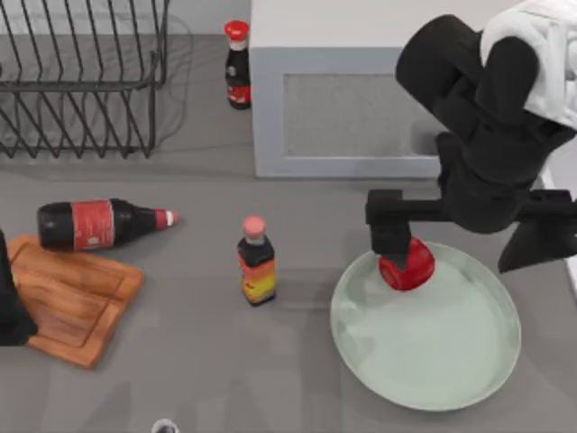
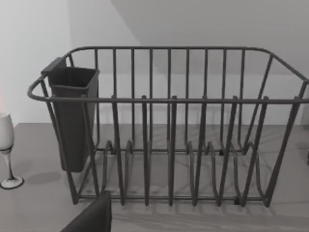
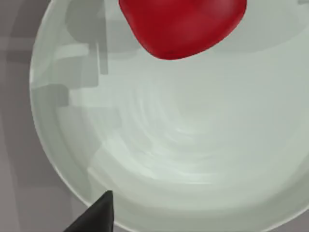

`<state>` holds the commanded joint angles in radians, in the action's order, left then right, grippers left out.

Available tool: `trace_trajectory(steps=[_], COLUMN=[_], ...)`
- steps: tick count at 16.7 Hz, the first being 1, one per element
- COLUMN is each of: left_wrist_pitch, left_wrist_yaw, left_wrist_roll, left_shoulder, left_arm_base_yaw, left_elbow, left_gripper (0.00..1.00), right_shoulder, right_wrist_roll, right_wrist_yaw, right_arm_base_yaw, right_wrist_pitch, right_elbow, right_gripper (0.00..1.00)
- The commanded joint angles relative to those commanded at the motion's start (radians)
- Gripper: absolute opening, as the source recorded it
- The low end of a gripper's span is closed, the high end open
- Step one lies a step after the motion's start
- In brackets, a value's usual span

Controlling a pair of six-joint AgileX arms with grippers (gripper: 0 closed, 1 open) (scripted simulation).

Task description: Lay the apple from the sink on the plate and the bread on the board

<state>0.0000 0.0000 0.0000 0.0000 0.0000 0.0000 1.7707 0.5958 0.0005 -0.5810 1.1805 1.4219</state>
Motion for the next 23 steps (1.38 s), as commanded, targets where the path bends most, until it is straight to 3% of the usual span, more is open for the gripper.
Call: trace_trajectory(steps=[6, 17, 23], left_wrist_pitch=[0.000, 0.000, 0.000], left_wrist_yaw=[0.000, 0.000, 0.000], left_wrist_roll=[0.000, 0.000, 0.000], left_shoulder=[0.000, 0.000, 0.000], left_arm_base_yaw=[0.000, 0.000, 0.000], left_elbow=[0.000, 0.000, 0.000], left_gripper=[1.00, 1.00, 1.00], right_shoulder=[-0.368, -1.521, -1.767], right_wrist_roll=[-0.129, -0.484, -0.594], right_wrist_yaw=[0.000, 0.000, -0.001], right_arm_base_yaw=[0.125, 0.472, 0.579], right_wrist_pitch=[-0.253, -0.963, -1.177], right_elbow=[-0.297, -1.184, -1.418], right_gripper=[1.00, 1.00, 1.00])
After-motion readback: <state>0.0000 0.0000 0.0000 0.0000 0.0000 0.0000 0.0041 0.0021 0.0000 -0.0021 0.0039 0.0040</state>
